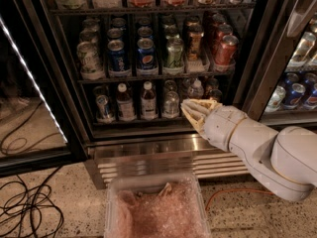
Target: Pick pepsi can from middle shelf of fridge
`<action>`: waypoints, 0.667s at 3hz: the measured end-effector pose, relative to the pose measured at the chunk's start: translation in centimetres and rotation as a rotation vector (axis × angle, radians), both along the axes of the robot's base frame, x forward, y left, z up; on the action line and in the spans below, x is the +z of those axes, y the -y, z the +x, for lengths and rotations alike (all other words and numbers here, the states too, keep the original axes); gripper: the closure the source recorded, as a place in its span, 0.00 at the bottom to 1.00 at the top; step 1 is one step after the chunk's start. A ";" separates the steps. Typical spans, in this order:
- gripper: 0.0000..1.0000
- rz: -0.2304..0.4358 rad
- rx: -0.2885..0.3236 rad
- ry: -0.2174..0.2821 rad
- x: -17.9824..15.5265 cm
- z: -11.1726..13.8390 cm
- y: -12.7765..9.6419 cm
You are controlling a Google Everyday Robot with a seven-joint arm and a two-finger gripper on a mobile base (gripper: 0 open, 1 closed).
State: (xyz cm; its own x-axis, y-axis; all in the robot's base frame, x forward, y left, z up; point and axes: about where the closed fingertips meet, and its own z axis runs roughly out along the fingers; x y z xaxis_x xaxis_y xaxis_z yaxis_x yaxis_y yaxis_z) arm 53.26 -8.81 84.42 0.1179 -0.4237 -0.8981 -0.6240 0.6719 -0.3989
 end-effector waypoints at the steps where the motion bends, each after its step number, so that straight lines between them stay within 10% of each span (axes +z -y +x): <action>1: 0.38 0.000 0.000 0.000 0.0 0.0 0.0; 2: 0.14 0.000 0.000 0.000 0.0 0.0 0.0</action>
Offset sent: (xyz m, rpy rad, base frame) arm 0.0000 0.0000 0.0000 0.0000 0.0000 0.0000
